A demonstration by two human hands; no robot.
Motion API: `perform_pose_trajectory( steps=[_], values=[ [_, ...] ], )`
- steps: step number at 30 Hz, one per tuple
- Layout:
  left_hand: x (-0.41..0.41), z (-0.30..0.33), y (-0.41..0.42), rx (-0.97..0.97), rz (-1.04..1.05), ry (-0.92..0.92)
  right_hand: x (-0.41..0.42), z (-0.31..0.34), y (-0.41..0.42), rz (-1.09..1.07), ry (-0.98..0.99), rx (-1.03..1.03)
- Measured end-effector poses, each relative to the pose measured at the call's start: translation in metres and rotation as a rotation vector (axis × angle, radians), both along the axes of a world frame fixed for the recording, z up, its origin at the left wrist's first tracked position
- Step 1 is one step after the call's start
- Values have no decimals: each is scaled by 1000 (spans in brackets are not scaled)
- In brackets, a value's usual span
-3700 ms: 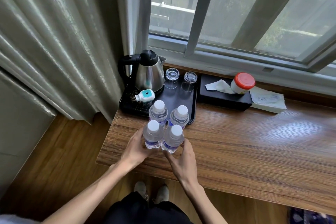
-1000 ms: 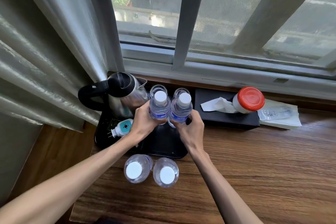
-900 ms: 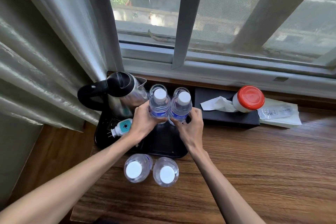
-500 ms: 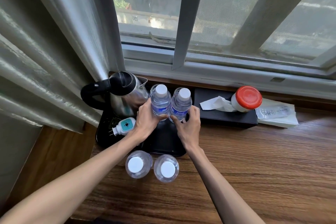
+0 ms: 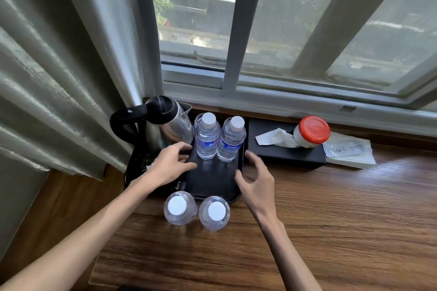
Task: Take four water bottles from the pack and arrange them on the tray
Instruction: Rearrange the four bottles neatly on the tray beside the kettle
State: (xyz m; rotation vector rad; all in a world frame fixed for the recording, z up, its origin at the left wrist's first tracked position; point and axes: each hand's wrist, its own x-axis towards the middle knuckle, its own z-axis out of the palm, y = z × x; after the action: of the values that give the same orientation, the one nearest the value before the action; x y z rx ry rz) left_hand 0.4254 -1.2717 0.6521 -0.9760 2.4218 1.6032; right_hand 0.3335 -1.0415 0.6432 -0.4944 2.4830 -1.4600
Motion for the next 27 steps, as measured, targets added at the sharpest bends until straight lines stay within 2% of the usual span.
perform_pose_trajectory(
  steps=[3,5,7,11,17,23,27],
  values=[
    [45,1,-3,-49,91,76,35,2,23,137,-80,40],
    [73,-4,8,50,170,93,60,-8,35,213,-136,97],
    [95,-12,26,122,157,104,80,-21,43,258,-183,120],
    [122,-23,59,134,80,155,109,-28,46,306,-148,123],
    [116,-28,75,-26,135,58,119,-36,31,212,-169,20],
    [111,-19,89,-40,275,95,122,-29,19,93,-142,-65],
    [113,-16,90,-96,265,118,120,-23,23,61,-132,-105]
  ],
)
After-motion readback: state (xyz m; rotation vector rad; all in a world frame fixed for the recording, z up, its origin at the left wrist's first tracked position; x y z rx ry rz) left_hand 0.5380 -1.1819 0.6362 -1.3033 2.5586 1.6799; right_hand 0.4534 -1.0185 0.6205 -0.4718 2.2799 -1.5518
